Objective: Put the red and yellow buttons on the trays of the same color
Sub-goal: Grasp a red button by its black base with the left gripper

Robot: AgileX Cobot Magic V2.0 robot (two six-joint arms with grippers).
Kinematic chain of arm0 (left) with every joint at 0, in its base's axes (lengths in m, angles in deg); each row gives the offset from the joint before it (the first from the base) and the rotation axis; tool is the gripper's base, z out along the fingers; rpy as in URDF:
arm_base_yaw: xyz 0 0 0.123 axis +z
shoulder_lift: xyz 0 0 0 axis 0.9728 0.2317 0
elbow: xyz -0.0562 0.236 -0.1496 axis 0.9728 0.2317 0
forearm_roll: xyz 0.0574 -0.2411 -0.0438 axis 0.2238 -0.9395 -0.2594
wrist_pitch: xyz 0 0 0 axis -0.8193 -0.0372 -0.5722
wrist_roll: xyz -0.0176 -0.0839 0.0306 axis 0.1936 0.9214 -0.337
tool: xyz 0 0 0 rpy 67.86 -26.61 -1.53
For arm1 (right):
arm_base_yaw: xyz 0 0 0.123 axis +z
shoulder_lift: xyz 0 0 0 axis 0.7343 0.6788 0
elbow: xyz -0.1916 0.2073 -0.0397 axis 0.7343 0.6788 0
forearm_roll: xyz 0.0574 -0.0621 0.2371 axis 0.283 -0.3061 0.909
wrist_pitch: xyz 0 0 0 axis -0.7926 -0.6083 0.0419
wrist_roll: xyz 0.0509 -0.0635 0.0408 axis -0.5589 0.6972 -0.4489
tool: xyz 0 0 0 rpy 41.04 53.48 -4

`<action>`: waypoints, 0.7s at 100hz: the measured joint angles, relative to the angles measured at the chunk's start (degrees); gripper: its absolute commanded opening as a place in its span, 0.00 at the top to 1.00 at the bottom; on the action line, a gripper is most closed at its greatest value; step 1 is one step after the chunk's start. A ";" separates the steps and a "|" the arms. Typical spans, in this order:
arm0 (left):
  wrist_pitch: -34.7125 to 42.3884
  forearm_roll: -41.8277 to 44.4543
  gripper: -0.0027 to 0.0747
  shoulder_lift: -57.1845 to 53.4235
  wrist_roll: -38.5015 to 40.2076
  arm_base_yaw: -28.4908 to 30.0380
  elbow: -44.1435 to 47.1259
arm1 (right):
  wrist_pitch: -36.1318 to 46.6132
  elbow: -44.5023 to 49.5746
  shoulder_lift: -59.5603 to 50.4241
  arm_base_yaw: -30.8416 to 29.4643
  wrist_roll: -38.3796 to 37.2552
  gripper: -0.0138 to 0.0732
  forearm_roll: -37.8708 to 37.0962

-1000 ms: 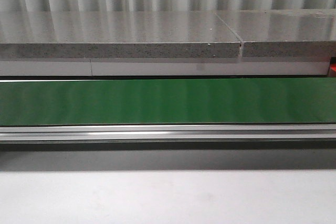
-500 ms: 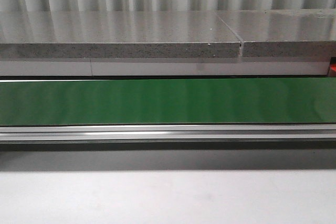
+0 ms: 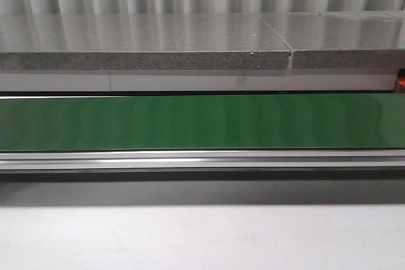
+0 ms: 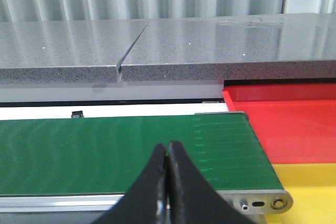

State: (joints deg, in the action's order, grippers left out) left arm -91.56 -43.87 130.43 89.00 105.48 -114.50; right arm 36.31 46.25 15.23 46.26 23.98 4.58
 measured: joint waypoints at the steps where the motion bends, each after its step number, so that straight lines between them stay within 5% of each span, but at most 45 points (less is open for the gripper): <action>1: 0.12 -0.04 0.34 0.00 0.00 0.00 0.00 | 0.00 0.00 0.00 0.00 0.00 0.92 0.00; 43: 1.22 -0.25 0.70 0.00 -0.24 0.00 -0.09 | 0.00 0.00 0.00 0.00 0.00 0.92 0.00; 70: 1.22 -0.28 0.74 0.00 -0.24 0.00 -0.09 | 0.00 0.00 0.00 0.00 0.00 0.92 0.00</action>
State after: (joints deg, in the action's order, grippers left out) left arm -90.34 -44.14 130.43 88.76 105.48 -114.59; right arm 36.31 46.25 15.23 46.26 23.98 4.58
